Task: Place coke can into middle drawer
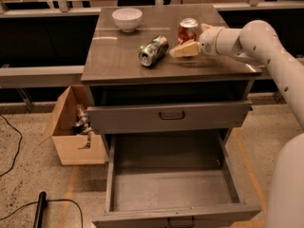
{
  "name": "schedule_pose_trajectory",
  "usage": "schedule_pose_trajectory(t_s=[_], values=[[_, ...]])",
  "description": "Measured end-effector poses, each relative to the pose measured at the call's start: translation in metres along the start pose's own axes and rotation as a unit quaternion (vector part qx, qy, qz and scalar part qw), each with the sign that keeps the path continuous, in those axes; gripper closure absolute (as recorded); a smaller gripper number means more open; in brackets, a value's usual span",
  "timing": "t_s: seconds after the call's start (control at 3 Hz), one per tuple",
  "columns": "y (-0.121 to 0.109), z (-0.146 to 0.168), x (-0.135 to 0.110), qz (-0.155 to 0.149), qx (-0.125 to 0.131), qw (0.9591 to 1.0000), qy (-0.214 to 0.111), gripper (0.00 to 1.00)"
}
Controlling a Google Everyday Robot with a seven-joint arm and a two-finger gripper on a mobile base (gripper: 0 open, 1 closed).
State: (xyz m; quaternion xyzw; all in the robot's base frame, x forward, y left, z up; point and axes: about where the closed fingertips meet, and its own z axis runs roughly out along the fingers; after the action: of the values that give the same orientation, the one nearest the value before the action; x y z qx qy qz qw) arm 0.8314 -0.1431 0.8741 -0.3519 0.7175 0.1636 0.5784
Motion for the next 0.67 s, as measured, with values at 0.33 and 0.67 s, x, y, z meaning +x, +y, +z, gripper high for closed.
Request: schedule_pose_trajectory(t_s=[0.33, 0.67], values=[[-0.010, 0.006, -0.003, -0.003, 0.009, 0.9999, -0.006, 0.14], [-0.018, -0.010, -0.004, -0.007, 0.020, 0.9998, 0.003, 0.38]])
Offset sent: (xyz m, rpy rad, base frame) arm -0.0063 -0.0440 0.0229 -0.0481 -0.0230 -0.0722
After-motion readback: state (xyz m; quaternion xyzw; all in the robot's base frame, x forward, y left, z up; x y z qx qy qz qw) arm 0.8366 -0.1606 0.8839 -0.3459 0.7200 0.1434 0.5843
